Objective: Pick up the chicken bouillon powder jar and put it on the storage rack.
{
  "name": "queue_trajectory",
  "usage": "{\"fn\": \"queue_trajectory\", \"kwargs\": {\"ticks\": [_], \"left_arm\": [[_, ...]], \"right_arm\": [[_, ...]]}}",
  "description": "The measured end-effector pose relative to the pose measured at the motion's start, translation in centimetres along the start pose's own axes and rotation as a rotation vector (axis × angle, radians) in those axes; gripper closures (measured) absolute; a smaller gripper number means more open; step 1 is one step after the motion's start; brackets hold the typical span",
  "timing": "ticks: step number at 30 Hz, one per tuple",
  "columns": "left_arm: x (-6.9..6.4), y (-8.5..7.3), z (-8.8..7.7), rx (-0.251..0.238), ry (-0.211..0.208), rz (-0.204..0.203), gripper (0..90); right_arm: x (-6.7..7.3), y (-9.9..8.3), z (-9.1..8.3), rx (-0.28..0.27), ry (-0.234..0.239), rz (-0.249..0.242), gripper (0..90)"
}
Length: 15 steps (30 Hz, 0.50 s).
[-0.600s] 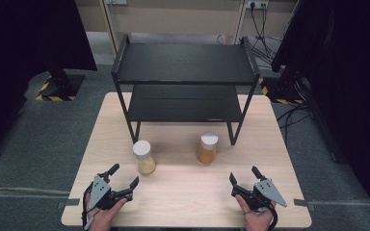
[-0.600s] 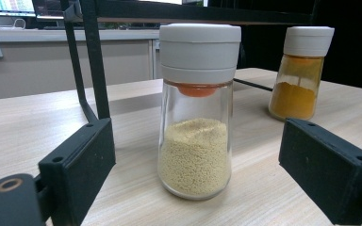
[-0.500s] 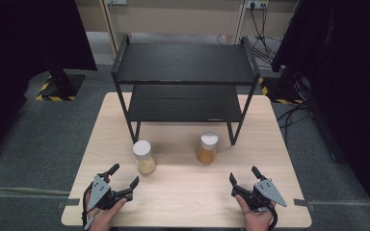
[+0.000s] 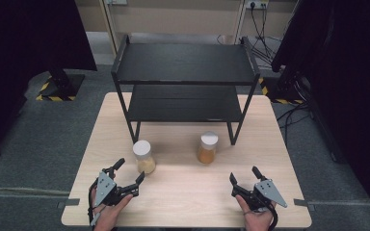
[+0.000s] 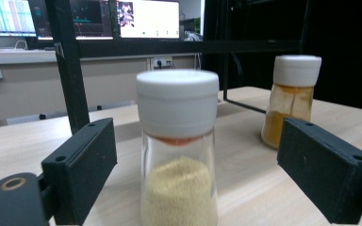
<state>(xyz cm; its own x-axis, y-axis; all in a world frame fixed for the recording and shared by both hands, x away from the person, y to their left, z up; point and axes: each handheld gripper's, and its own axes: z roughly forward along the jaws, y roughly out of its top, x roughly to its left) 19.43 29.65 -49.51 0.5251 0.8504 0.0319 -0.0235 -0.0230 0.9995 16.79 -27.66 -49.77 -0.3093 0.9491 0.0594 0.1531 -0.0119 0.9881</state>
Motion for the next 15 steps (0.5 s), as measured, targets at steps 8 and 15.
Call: {"fn": "queue_trajectory", "kwargs": {"ticks": [8,15], "left_arm": [[0.0,0.4,1.6,-0.009,0.003,0.013,13.1],[-0.1,0.9,3.3,-0.007,0.021,0.017,14.5]], "right_arm": [[0.1,0.0,0.0,0.002,-0.004,-0.003,10.6],[0.1,0.1,0.0,0.003,-0.002,-0.001,10.6]]}}
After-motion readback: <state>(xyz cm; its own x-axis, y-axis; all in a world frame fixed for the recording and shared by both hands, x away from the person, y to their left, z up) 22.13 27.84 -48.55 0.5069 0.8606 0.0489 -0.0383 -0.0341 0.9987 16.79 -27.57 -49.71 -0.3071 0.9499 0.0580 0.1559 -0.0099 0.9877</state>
